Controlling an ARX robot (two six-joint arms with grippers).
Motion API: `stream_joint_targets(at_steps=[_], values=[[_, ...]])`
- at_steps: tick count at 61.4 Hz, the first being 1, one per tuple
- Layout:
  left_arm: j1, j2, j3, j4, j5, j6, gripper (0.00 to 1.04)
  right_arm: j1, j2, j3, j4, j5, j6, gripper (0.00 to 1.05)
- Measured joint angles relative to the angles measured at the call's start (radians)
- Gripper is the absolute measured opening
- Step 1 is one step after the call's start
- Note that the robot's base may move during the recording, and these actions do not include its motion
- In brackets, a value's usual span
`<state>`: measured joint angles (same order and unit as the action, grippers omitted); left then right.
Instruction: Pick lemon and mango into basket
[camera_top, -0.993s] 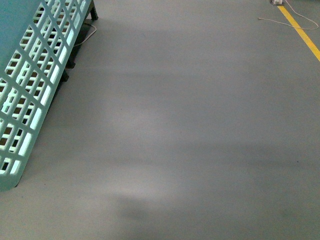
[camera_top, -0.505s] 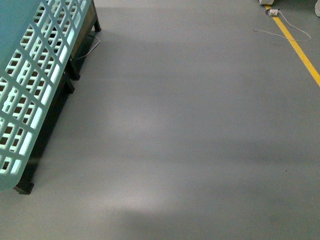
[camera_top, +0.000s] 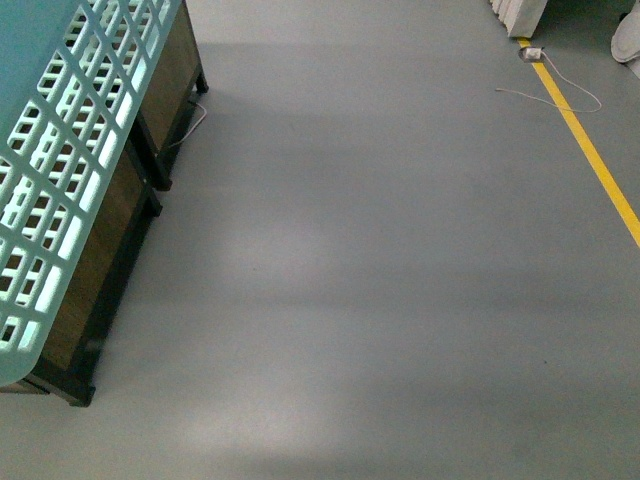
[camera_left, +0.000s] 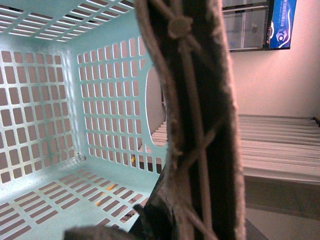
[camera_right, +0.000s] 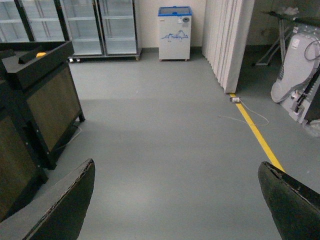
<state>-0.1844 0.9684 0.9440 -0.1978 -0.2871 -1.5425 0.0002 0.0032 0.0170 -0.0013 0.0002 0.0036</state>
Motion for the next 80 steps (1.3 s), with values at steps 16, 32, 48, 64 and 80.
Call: stream_joint_targets(at_steps=[16, 32, 48, 64, 80], values=[[-0.007, -0.003, 0.005, 0.000, 0.026, -0.014, 0.05, 0.000, 0.000, 0.000, 0.000, 0.003, 0.000, 0.96], [-0.004, -0.006, 0.005, 0.000, 0.002, -0.005, 0.05, 0.000, 0.000, 0.000, 0.000, 0.001, 0.000, 0.96], [-0.003, -0.006, 0.005, -0.001, 0.000, 0.000, 0.05, 0.000, 0.001, 0.000, 0.000, 0.002, 0.000, 0.96], [-0.002, -0.006, 0.005, -0.001, 0.000, 0.000, 0.05, 0.000, 0.001, 0.000, 0.000, 0.000, 0.000, 0.96], [-0.002, -0.006, 0.005, -0.001, 0.001, 0.000, 0.05, 0.000, 0.000, 0.000, 0.000, 0.000, 0.000, 0.96]])
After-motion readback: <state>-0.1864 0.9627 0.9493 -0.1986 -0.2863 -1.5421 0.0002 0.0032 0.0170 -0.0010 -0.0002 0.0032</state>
